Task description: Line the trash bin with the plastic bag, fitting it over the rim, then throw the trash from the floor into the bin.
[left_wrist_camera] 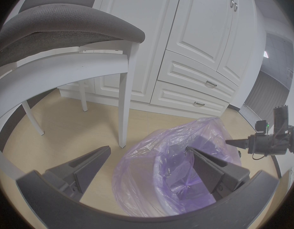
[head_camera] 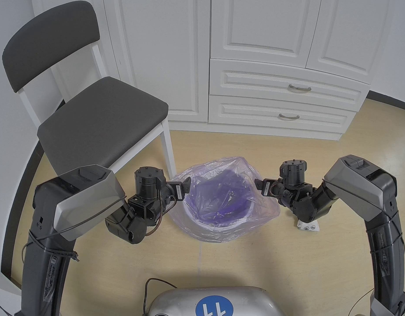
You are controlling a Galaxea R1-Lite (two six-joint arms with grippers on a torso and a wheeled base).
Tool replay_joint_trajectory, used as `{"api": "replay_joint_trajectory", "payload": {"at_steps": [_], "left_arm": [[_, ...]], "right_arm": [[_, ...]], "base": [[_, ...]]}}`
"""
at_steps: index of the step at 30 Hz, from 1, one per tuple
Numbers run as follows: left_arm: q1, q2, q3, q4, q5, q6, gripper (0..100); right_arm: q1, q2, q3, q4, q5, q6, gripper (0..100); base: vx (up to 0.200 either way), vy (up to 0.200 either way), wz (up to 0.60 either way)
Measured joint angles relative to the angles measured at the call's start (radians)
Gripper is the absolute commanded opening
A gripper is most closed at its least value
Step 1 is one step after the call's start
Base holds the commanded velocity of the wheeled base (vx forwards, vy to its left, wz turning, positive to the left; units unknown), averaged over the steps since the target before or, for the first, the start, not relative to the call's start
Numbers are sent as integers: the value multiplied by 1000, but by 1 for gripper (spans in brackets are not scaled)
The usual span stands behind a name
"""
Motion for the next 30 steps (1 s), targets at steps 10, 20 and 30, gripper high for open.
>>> {"api": "replay_joint_trajectory", "payload": {"at_steps": [10, 20, 30], "left_arm": [[1, 11, -15, -1, 2, -1, 100], [1, 26, -31, 2, 5, -1, 100], [34, 65, -80, 31, 5, -1, 100]], "right_arm": [[-37, 138, -208, -23, -49, 91, 100], [-36, 278, -361, -7, -113, 98, 100], [-35, 290, -349, -18, -114, 101, 100]], "base": [[0, 0, 0], [0, 0, 0], [0, 0, 0]]}}
